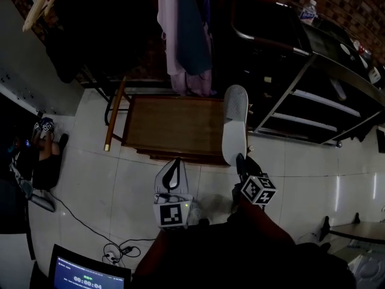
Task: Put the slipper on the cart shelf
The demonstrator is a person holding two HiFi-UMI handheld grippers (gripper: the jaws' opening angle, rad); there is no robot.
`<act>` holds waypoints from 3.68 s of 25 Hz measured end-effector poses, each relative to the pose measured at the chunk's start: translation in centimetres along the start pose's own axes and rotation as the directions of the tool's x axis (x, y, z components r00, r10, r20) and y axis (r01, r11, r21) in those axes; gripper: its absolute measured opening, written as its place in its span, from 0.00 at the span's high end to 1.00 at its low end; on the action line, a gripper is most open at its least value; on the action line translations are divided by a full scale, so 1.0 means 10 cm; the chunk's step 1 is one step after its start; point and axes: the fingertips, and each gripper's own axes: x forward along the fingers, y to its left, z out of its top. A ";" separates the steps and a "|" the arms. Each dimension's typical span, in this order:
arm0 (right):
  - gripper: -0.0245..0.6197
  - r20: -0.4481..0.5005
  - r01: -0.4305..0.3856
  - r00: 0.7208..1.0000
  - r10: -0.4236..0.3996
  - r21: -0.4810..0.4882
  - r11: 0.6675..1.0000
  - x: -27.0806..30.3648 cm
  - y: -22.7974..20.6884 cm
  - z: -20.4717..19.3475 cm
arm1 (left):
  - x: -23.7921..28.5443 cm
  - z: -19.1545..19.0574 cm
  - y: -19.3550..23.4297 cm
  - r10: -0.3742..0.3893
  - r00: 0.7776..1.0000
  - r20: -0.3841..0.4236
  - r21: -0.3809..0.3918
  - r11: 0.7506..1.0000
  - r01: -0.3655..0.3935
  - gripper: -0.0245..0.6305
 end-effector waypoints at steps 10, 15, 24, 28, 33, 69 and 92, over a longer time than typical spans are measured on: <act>0.91 0.337 0.193 0.941 0.027 -0.601 0.776 -0.66 0.69 1.13 | 0.16 0.33 -0.23 -0.101 0.990 0.095 0.018 0.995 0.100 0.94; 0.91 0.435 0.286 0.897 0.076 -0.705 0.649 -0.88 0.97 1.43 | 0.16 0.48 -0.28 -0.099 0.982 0.159 0.029 0.995 0.096 0.94; 0.91 0.453 0.354 0.889 0.069 -0.773 0.526 -1.04 1.10 1.54 | 0.19 0.66 -0.42 -0.172 0.964 0.204 0.058 0.985 0.163 0.94; 0.91 0.443 0.356 0.895 0.061 -0.790 0.499 -1.00 1.12 1.49 | 0.21 0.58 -0.42 -0.186 0.964 0.192 0.072 0.982 0.175 0.94; 0.91 0.434 0.349 0.899 0.060 -0.792 0.502 -1.09 1.18 1.54 | 0.14 0.65 -0.42 -0.180 0.968 0.177 0.075 0.983 0.169 0.94; 0.91 0.341 0.394 0.918 -0.202 -0.732 0.555 -1.82 -1.04 1.90 | 0.90 0.63 -2.37 -0.264 0.959 0.101 0.050 0.964 0.260 0.94; 0.91 0.229 0.379 0.922 -0.312 -0.692 0.614 -1.80 -2.86 2.24 | 1.93 0.36 -3.79 -0.311 0.948 0.060 0.047 0.950 0.309 0.94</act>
